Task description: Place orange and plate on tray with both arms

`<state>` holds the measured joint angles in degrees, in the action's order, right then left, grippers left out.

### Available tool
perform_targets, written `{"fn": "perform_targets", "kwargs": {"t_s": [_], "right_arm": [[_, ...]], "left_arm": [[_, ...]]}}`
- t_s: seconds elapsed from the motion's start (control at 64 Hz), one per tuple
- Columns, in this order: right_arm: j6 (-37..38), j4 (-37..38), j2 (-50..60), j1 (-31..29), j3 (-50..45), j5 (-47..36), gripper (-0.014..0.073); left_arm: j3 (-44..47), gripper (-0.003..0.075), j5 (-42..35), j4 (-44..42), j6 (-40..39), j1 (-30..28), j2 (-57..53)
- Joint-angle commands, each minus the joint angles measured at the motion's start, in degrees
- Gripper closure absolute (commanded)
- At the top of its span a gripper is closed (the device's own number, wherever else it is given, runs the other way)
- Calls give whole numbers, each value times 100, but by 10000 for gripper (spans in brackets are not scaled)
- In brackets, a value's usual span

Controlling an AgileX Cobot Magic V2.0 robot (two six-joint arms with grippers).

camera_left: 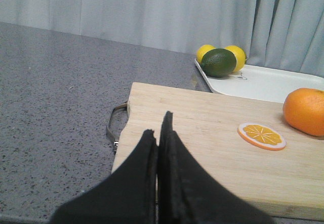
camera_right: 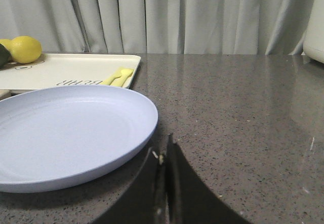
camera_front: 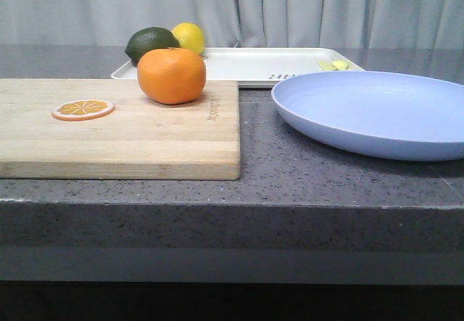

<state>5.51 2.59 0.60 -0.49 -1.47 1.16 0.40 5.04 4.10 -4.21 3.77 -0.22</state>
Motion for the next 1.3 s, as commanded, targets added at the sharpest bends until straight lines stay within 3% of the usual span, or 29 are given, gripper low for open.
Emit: {"fn": "perform_targets", "kwargs": {"t_s": [0.0, 0.687, 0.843, 1.077, 1.28], "right_arm": [[-4, 76, 105, -29, 132, -453, 659], [-4, 76, 105, -29, 132, -538, 659], [-4, 76, 105, -29, 209, -847, 659], [-4, 81, 99, -29, 1264, 213, 659], [-4, 81, -338, -29, 2470, 1283, 659]], "left_arm": [[160, 740, -504, 51, -46, 0, -113], [149, 740, -504, 51, -46, 0, -113], [67, 740, -901, 51, -46, 0, -113], [-1026, 740, -794, 51, -46, 0, -82], [-2540, 740, 397, 39, -46, 0, 296]]}}
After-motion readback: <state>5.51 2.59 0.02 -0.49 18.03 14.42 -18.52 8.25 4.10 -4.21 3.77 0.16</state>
